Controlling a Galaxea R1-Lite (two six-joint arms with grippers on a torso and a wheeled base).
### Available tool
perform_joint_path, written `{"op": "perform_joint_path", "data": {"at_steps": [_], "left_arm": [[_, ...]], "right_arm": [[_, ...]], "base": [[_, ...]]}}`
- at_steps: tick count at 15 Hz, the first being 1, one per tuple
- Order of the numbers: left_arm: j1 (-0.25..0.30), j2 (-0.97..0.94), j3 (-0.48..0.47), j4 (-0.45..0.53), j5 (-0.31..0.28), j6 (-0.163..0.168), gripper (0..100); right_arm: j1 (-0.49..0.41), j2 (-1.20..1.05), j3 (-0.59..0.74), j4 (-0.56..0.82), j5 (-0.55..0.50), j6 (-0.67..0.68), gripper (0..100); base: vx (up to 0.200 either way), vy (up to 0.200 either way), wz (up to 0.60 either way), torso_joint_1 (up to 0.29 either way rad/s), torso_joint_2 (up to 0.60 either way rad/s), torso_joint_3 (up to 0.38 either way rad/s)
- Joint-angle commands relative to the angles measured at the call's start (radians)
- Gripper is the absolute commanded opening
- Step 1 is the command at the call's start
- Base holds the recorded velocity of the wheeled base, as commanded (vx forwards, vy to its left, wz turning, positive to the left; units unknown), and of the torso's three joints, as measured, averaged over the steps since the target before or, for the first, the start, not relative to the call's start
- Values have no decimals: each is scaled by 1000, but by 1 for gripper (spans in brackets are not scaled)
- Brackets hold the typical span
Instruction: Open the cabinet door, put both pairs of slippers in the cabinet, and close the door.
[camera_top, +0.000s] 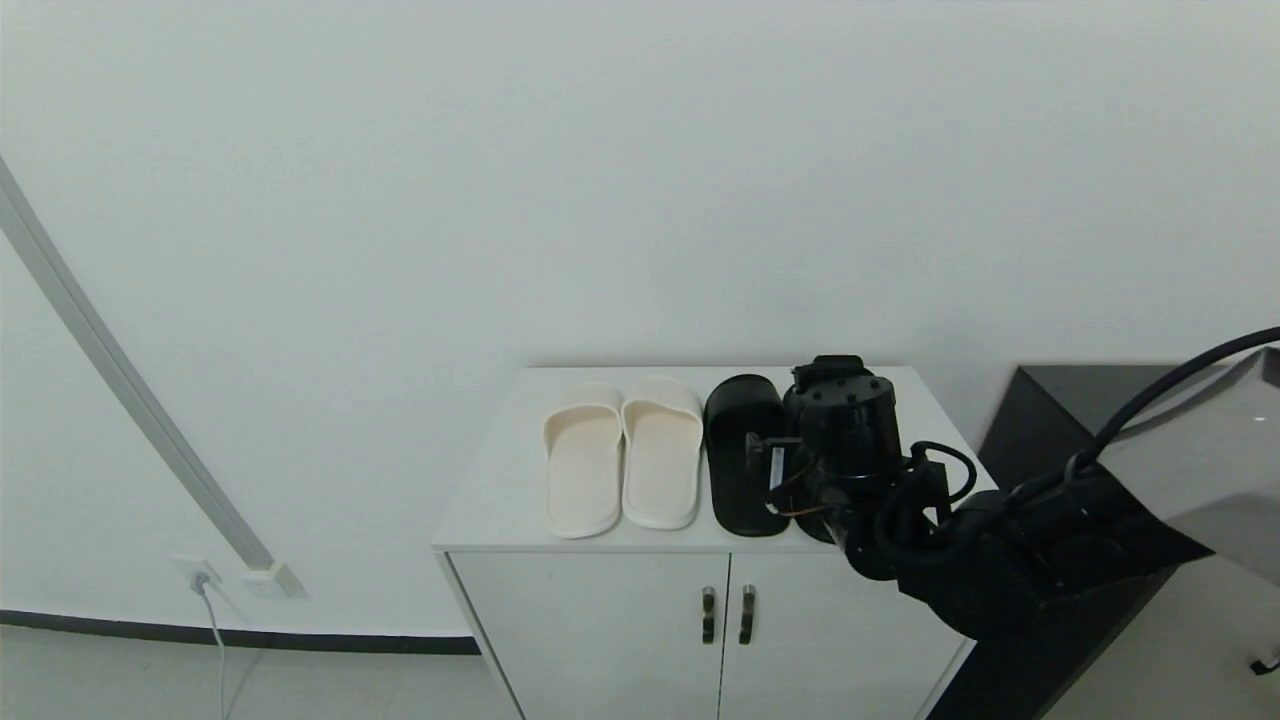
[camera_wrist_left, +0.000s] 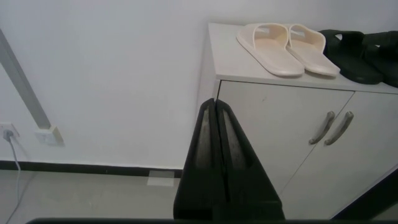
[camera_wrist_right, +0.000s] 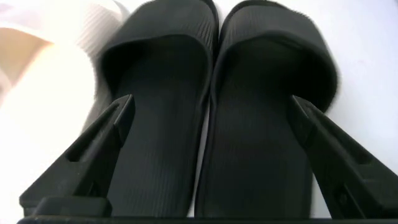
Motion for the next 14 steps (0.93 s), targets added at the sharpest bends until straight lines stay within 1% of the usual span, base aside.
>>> {"op": "perform_joint_path", "data": {"at_steps": [1,6,11,12,14], "left_arm": [[1,1,0,0,1,-1,0],[1,1,0,-2,1,-1,0],[1,1,0,0,1,-1,0],[1,1,0,-2,1,-1,0],[1,0,0,0,1,-2,0]], "right_arm": [[-11,62,-47,-1,-1,-9,100],[-57,186,-214,2,-3,-50,100],[-92,265,-352,45,-15,-51,100],[-94,269,-361,47,-15,-51,0],[-97,271,-369,47,-15,-53,0]], "base": [[0,0,0,0,0,0],[0,0,0,0,0,0],[0,0,0,0,0,0],[0,0,0,0,0,0],[0,0,0,0,0,0]]}}
